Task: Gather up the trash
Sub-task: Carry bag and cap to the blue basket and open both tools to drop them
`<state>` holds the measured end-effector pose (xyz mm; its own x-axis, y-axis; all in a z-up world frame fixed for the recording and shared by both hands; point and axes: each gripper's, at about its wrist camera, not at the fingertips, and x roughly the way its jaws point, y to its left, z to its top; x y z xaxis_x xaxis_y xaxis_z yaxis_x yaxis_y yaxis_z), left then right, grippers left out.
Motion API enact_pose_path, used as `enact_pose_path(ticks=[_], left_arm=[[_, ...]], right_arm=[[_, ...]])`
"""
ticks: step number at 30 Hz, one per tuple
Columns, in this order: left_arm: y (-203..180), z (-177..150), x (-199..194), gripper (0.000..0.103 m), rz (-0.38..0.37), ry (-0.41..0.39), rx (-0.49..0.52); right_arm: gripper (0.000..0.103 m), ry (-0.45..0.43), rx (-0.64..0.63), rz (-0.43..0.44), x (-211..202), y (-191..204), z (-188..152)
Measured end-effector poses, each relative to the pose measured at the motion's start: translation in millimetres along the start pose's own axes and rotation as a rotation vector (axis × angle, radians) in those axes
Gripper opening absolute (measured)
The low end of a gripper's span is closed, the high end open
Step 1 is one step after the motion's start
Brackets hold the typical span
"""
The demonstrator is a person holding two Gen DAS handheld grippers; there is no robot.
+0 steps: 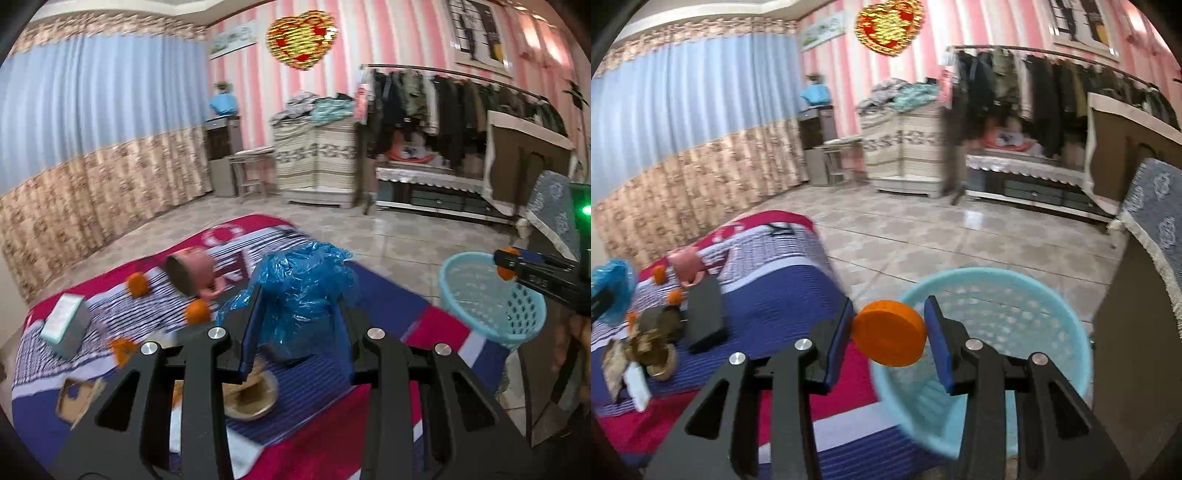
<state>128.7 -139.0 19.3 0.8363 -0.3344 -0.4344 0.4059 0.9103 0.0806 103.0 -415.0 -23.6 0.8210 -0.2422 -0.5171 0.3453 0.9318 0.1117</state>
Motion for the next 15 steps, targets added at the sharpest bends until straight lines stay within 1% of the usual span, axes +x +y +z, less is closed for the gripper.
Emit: enact_pose_path(ticks=[6,10,13,15], left_arm=[[-51,17,28,0.034,-0.088,0.017,0.017],[-87,20,50,0.034,-0.126,0.028,0.042],[-111,19,66,0.034,-0.138,0.038,0.066],[-128,19,79,0.034,-0.162,0.052,0.073]], right_arm=[[0.040,0.045,0.044,-0.053,22,-36,0],[0.040,0.050,0.014,-0.120,30,-57,0],[0.040,0.074,0.093,-0.109,35,-84,-6],[0.040,0.079,0.113,-0.126,35,-96,-10]])
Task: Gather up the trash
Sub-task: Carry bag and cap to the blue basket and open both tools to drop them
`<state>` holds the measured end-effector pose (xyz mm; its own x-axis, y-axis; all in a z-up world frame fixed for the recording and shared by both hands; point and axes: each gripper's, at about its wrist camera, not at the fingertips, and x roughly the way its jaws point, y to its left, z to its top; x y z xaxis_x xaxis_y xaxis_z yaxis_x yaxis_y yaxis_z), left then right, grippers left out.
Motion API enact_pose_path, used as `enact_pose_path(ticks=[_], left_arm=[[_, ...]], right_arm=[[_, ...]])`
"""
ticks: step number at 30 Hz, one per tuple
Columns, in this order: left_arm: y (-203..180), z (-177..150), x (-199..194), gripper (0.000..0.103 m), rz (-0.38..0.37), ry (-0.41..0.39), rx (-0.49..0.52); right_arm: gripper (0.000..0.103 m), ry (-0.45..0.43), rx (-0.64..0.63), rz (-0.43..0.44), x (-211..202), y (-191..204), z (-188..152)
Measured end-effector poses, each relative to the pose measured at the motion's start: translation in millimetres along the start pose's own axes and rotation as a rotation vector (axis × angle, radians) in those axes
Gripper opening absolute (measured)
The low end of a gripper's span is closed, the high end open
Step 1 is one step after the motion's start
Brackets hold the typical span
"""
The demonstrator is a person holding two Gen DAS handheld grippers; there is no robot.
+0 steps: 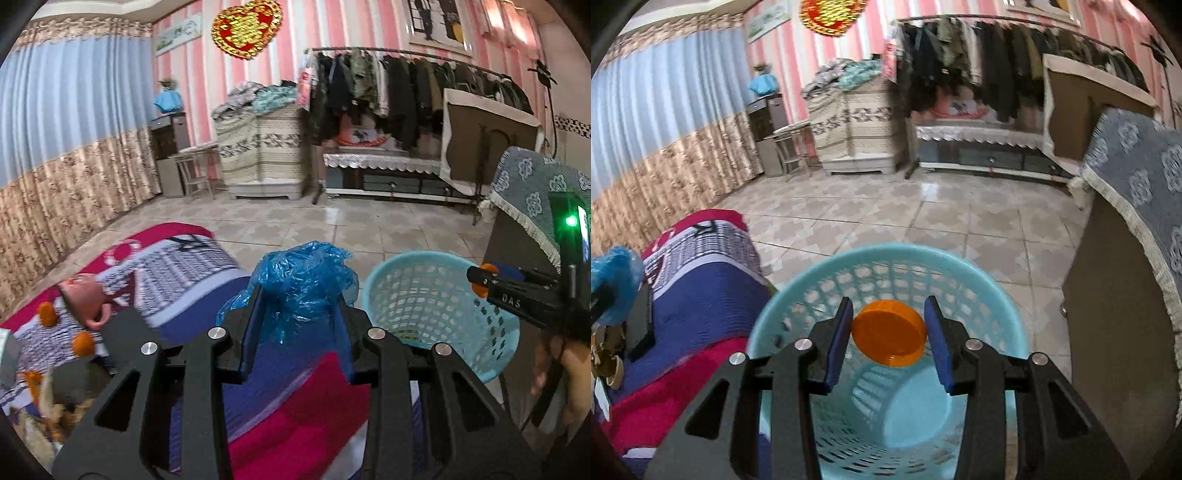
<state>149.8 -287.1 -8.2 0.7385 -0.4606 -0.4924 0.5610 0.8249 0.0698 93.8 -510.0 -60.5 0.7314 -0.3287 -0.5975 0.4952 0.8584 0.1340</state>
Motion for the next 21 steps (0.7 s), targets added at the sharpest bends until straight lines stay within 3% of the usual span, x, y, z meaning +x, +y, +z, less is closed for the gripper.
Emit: enact_pose_path(ticks=[11,18,20,21], left_arm=[[-74,5,70,0.034,-0.137,0.045,0.026],[-107,7,106,0.034,-0.148,0.059,0.063],[-111,2,115,0.041,-0.152,0.095,0.075],[-111,0,117,0.051,-0.139,0.103,0.088]], right_arm=[[0.040,0.031,0.123,-0.059,5,-45,-14],[0.040,0.031,0.179,-0.063,5,-60,-18],[0.040,0.031,0.175,-0.064,5,-59,-18],[0.040,0.034,0.173,-0.064,6,-58,-18]])
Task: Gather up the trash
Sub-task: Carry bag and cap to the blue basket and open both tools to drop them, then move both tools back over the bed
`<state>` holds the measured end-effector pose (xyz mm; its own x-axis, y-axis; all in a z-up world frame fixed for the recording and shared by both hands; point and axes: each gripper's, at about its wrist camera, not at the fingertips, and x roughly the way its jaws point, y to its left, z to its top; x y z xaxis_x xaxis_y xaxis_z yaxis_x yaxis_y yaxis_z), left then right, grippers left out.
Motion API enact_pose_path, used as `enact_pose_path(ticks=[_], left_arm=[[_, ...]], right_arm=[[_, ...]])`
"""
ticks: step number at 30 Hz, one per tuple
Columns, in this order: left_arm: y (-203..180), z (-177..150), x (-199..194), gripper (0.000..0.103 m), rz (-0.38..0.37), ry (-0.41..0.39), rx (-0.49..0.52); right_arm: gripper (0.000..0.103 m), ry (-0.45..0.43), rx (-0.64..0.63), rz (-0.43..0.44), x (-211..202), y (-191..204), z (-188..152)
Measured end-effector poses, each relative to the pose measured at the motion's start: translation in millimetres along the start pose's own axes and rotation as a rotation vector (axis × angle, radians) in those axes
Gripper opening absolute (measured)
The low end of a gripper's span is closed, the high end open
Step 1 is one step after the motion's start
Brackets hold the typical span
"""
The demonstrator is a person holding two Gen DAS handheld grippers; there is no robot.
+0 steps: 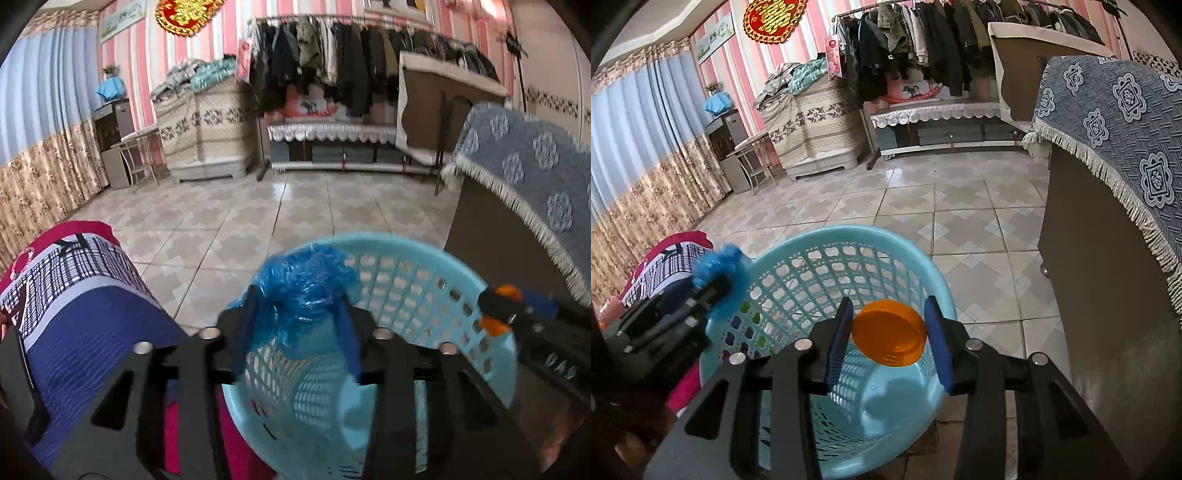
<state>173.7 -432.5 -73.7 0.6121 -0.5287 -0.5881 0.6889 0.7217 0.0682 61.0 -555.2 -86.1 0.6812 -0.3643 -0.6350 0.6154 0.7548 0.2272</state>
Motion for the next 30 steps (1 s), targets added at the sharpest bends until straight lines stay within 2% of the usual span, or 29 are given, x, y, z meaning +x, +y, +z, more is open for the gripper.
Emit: enact_pose_path(ticks=[1,4,13,20,22,23,24,28,30], left_arm=[[0,0,0,0.063,0.011,-0.002,0.004],[7,0,-9,0.077,0.036,-0.040,-0.005],[34,-4,-27,0.092,0.129,-0.066,-0.028],[60,-9,-34,0.094,0.175,-0.058,-0.063],[64,-8,-36,0.094,0.178,-0.059,-0.077],[65,-9,-37,0.094,0.189,-0.061,-0.073],[66,-9,-37,0.094,0.198,-0.062,-0.066],[70,-9,-44,0.094,0.219,-0.066,-0.057],[74,-7,-48,0.094,0.224,-0.065,-0.069]], right_arm=[[0.040,0.003,-0.001,0.003,1,1,0],[0.040,0.010,-0.015,0.011,1,6,-1],[0.040,0.035,-0.074,0.011,10,29,-6],[0.040,0.049,-0.099,0.008,27,48,-6],[0.051,0.043,-0.110,0.009,28,52,-8],[0.069,0.039,-0.111,0.008,27,52,-8],[0.078,0.023,-0.111,0.002,24,52,-8],[0.078,-0.002,-0.095,0.002,15,49,-6],[0.084,0.001,-0.089,0.006,12,48,-7]])
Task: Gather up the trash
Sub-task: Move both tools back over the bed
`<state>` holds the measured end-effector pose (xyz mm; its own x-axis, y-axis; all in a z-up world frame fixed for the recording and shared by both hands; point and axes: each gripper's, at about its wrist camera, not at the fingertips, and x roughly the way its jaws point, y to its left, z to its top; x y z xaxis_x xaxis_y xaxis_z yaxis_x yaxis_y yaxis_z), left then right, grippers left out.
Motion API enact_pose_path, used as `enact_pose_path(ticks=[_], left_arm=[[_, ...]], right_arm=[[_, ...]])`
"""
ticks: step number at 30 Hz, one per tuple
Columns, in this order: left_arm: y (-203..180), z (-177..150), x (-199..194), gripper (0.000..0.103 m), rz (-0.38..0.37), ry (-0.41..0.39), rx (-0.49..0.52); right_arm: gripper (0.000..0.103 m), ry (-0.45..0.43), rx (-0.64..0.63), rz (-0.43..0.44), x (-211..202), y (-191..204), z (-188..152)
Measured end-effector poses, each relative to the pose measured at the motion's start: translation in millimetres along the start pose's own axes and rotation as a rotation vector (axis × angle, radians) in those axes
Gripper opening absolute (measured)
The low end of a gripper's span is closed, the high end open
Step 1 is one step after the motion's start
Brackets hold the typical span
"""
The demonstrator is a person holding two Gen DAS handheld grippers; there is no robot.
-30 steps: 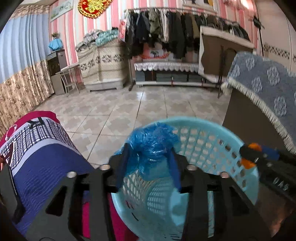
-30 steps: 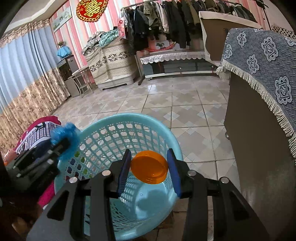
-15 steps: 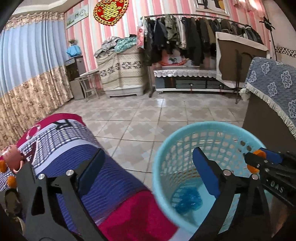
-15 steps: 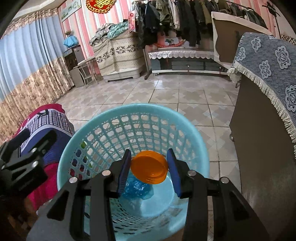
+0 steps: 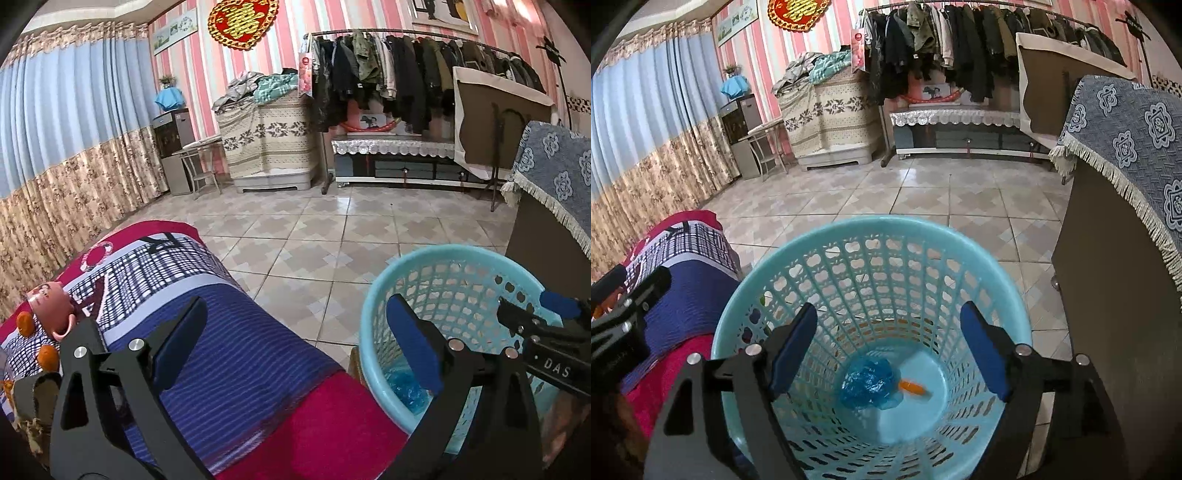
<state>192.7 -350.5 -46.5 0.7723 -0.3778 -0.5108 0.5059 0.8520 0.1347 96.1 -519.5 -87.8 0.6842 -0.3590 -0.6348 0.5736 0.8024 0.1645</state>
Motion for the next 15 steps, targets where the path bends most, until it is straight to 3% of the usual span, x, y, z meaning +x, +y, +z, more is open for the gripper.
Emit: enact_pose_path(ticks=[7,15], left_arm=[[22,13,-20,0.097,0.028,-0.006,-0.059],[60,6,-82,0.097,0.091,-0.039,-0.114]], right_arm=[[0.087,-0.039,0.010,0.001,-21,5,1],[0.088,-0.084,-0.021,0.068,-48,31,0]])
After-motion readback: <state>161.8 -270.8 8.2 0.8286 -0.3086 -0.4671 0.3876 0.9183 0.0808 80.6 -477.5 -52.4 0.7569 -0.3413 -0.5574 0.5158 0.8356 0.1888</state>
